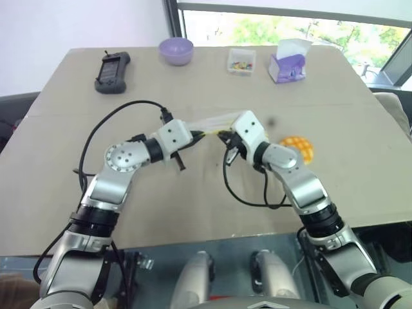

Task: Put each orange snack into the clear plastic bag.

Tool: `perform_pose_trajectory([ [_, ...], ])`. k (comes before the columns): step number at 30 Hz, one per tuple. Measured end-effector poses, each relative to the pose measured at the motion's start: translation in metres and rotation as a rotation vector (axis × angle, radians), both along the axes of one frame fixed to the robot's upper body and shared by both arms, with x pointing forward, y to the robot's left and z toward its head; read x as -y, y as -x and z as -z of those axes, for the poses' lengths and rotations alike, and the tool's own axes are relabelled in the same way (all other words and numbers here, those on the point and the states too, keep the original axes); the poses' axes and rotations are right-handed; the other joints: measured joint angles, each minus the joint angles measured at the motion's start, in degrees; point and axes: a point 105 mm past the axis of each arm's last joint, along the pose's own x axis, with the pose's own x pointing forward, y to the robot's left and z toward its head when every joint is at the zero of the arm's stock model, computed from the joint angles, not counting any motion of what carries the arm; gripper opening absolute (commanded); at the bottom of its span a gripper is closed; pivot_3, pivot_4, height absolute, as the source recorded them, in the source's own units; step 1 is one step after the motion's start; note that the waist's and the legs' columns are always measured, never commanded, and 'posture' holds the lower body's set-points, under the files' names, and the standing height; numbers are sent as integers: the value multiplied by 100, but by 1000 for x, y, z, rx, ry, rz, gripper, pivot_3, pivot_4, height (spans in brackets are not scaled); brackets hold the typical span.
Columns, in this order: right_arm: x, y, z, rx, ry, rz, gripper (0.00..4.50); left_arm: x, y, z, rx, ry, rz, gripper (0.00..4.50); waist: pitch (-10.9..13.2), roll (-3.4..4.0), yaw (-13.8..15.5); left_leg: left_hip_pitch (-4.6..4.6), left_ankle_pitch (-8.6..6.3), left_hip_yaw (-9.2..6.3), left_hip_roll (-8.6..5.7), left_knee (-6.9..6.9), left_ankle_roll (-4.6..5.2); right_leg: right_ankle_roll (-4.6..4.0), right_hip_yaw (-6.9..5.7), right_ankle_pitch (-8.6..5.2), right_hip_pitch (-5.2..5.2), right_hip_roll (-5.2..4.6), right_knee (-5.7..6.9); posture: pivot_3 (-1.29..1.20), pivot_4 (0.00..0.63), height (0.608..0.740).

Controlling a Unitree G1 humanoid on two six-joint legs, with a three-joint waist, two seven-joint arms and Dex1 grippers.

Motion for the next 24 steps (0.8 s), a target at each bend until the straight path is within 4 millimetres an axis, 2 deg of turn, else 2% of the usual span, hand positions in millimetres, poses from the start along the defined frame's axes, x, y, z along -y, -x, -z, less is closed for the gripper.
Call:
perform_pose_trajectory([
  [8,1,-1,0,-1,-2,6,32,0,6,9,-25,-9,18,0,0,0,0,1,0,0,1,0,0,0,0,0,0,0,1,0,150,740],
  [24,5,-2,8,-37,28,15,32,10,17,12,-33,21,67,0,0,0,3,1,0,1,1,1,0,0,0,0,0,0,3,0,150,740],
])
